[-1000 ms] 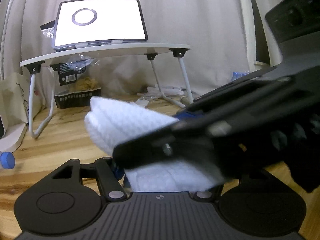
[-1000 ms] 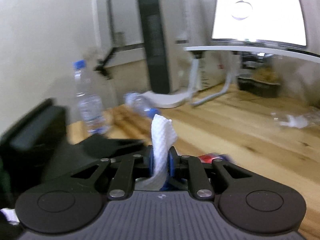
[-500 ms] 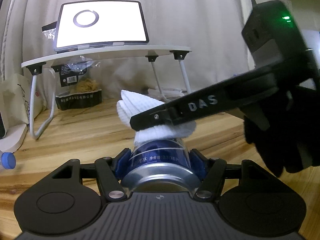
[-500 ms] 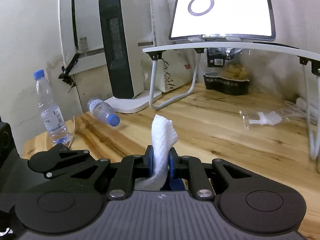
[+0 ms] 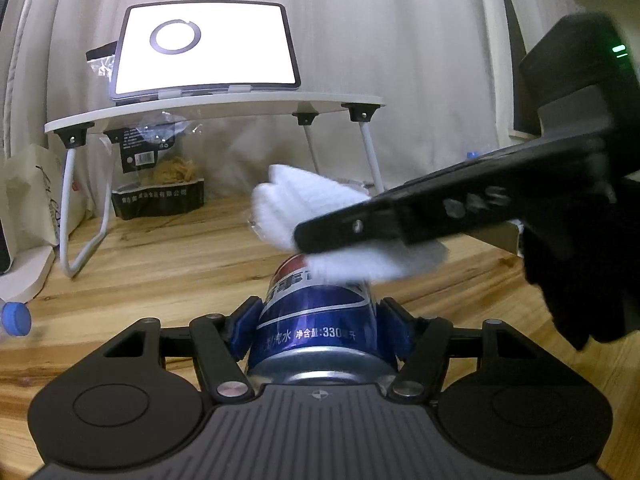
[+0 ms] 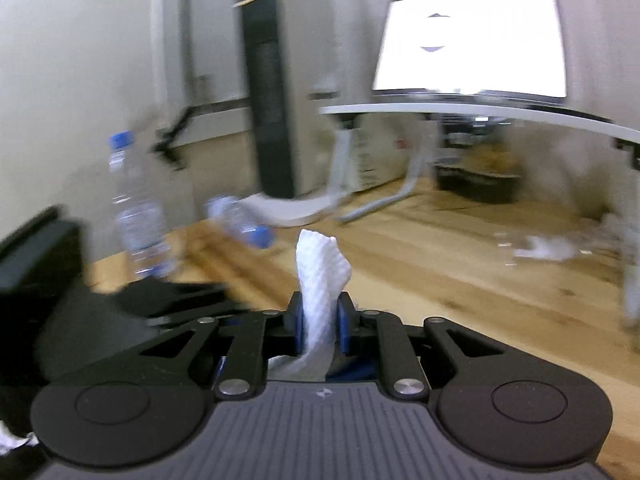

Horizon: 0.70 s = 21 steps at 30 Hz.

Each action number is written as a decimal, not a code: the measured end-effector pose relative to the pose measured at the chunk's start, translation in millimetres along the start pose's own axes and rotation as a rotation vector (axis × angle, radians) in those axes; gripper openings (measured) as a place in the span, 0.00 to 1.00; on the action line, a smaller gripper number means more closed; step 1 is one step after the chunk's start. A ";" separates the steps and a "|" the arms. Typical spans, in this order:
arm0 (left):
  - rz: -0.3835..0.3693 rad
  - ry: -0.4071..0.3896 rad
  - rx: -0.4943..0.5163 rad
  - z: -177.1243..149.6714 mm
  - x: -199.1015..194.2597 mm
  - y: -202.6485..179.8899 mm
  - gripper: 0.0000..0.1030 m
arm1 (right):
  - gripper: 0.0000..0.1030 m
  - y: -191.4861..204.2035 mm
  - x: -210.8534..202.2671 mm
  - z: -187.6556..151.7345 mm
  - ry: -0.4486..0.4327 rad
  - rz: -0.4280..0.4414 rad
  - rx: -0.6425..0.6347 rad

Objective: Clean container
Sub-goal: 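Wipe the can with the tissue in the right gripper while the left holds it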

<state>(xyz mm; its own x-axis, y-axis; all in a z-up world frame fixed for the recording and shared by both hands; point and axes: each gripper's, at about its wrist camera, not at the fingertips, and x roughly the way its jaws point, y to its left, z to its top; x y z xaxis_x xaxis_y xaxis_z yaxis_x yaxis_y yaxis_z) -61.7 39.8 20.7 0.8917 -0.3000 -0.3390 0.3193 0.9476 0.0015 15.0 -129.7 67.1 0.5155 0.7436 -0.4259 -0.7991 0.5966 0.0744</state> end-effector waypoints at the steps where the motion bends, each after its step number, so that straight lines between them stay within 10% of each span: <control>1: 0.001 0.000 -0.001 0.0 0.0 0.1 0.65 | 0.20 -6.7 0.9 -0.1 -0.003 -0.018 0.013; 13: 0.003 0.006 -0.018 0.0 -0.3 3.6 0.64 | 0.21 20.7 -14.8 -9.1 0.046 0.211 0.093; 21: 0.003 -0.009 -0.027 -0.7 -3.3 5.0 0.64 | 0.21 -16.0 -12.5 -10.9 0.045 -0.041 0.044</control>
<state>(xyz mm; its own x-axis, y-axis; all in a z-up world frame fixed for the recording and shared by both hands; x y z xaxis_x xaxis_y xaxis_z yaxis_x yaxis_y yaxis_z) -63.3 45.6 21.2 0.8954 -0.2982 -0.3306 0.3083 0.9510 -0.0227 18.0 -151.9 61.3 0.5323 0.7044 -0.4696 -0.7625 0.6399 0.0955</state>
